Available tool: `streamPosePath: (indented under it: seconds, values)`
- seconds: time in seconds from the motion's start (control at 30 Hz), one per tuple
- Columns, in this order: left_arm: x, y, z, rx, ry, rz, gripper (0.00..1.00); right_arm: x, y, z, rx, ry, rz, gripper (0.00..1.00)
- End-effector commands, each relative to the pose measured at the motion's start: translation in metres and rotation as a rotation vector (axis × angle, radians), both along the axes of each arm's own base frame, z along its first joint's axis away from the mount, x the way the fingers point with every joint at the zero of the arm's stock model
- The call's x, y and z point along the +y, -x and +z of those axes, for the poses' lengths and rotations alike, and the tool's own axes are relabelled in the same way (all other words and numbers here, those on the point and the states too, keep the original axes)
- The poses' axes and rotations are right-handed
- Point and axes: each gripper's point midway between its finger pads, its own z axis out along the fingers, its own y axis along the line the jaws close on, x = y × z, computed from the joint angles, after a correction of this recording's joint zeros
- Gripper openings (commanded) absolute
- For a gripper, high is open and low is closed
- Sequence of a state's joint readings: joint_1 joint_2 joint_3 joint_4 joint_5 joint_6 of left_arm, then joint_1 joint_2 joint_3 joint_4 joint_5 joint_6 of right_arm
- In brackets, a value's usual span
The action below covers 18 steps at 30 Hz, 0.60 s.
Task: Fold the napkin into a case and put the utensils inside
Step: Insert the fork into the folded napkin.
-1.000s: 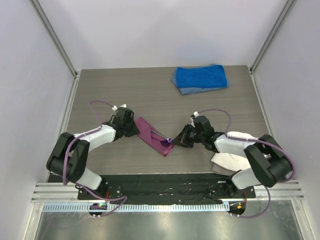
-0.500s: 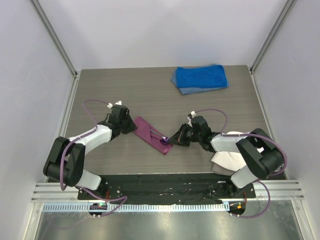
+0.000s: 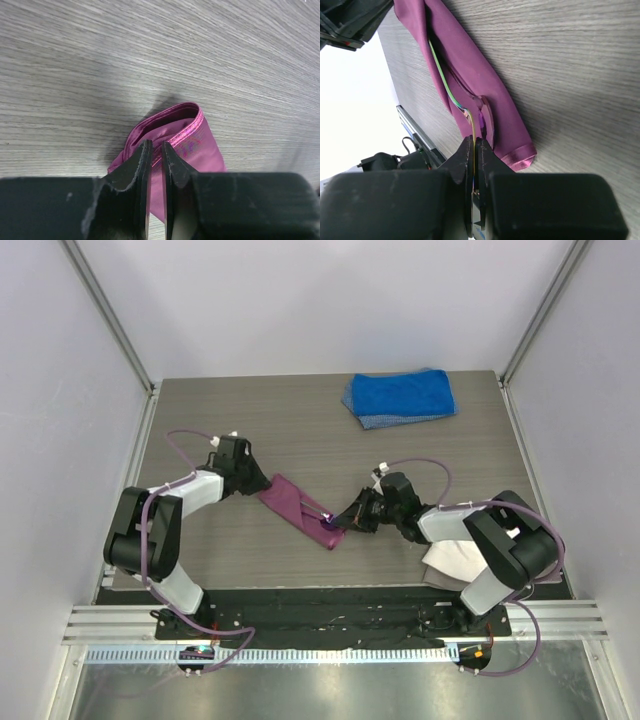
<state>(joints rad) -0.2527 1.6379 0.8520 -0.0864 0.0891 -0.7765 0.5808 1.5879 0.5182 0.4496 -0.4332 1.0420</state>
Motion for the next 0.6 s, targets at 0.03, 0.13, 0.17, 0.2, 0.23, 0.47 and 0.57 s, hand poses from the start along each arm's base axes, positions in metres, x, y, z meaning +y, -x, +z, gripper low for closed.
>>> streamPosePath:
  seconds: [0.03, 0.13, 0.17, 0.2, 0.23, 0.47, 0.57]
  values:
    - [-0.003, -0.012, 0.008, -0.043, 0.000, -0.022, 0.17, 0.016, -0.016, 0.013, -0.079, -0.052, 0.028, 0.01]
    - [-0.004, -0.010, 0.007, -0.039, 0.004, -0.024, 0.16, 0.019, -0.020, 0.013, -0.089, -0.060, 0.031, 0.01]
    - [-0.004, -0.009, 0.005, -0.034, 0.003, -0.023, 0.17, 0.020, -0.022, 0.013, -0.088, -0.062, 0.030, 0.01]
    - [-0.004, -0.009, 0.005, -0.033, 0.005, -0.024, 0.16, 0.022, -0.025, 0.016, -0.097, -0.067, 0.032, 0.01]
    - [-0.004, -0.009, 0.005, -0.033, 0.005, -0.022, 0.16, 0.023, -0.025, 0.016, -0.098, -0.065, 0.033, 0.01]
    - [-0.005, -0.007, 0.006, -0.035, 0.011, -0.026, 0.16, 0.027, -0.036, 0.017, -0.114, -0.053, 0.029, 0.04]
    - [-0.004, -0.006, 0.007, -0.038, 0.012, -0.025, 0.15, 0.028, -0.037, 0.013, -0.106, -0.045, 0.033, 0.05]
